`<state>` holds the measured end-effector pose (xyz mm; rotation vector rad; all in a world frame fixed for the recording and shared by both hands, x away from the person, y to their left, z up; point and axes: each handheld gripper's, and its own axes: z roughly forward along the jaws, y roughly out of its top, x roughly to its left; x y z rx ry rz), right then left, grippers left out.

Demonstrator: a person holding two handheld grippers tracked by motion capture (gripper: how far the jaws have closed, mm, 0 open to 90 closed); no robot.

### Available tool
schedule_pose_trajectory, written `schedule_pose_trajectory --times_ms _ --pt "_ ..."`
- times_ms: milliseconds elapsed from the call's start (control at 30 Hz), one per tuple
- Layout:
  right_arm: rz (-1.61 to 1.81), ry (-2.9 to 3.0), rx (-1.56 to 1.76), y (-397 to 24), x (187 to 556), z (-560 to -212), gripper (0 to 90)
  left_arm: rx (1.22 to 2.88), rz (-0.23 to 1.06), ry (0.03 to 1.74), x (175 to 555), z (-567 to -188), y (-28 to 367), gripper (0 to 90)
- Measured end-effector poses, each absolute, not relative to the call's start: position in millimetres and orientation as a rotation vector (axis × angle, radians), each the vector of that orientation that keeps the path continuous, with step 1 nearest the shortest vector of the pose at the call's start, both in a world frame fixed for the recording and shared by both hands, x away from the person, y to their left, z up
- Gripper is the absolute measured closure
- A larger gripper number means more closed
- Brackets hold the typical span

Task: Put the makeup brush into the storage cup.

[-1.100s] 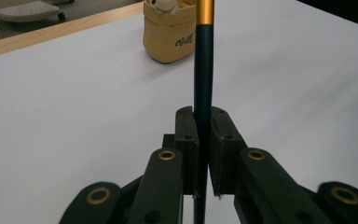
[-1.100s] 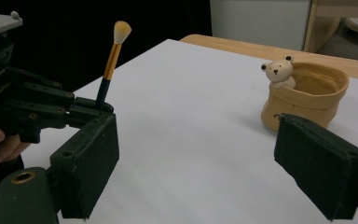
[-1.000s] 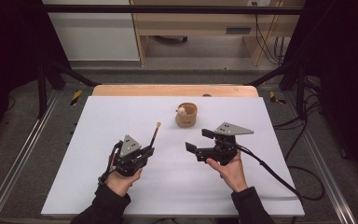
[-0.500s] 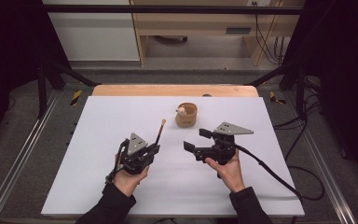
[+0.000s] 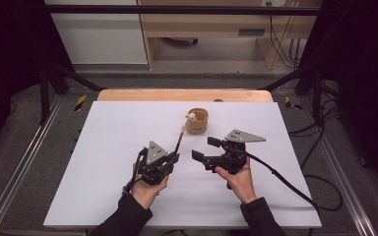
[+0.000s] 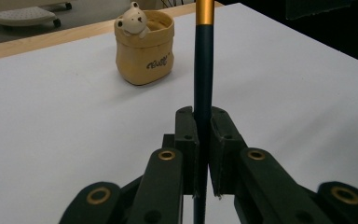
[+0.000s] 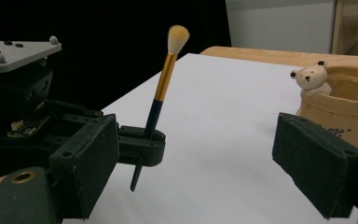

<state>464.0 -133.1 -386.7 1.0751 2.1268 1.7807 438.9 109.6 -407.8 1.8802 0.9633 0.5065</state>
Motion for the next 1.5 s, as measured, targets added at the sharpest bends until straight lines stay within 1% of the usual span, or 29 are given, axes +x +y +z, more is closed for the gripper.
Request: schedule_pose_trajectory --times_ms 67,100,400,533,900,933,967,1200,1233,1300,1367,1500 --pt "1.788 2.127 1.069 -133 464 -387 16.7 1.881 0.506 0.96 438 -408 107 83.3" --pt "1.786 2.116 1.055 -133 462 -386 20.8 1.883 0.507 0.958 438 -408 106 83.3" --pt "1.82 2.125 1.063 -131 462 -388 23.9 1.873 0.502 0.942 435 -409 98 83.2" --pt "1.817 2.133 1.077 -129 463 -390 29.3 1.871 0.497 0.926 431 -410 93 83.2" --pt "1.86 2.165 1.078 -126 463 -394 36.2 1.877 0.49 0.904 428 -414 89 83.3" --pt "1.86 2.163 1.075 -126 463 -394 37.4 1.873 0.486 0.903 427 -414 87 83.3" --pt "1.866 2.167 1.071 -126 462 -394 41.0 1.881 0.485 0.894 426 -414 86 83.2" --pt "1.873 2.18 1.074 -126 462 -395 51.0 1.886 0.483 0.885 424 -414 84 83.2" --pt "1.873 2.18 1.074 -126 462 -395 51.0 1.886 0.483 0.885 424 -414 84 83.3" --pt "1.873 2.193 1.077 -125 462 -396 55.9 1.881 0.483 0.883 423 -414 84 83.2" --pt "1.875 2.195 1.078 -124 462 -397 56.8 1.877 0.482 0.883 423 -414 83 83.3" --pt "1.882 2.193 1.081 -124 462 -397 63.9 1.878 0.481 0.879 422 -414 82 83.3"
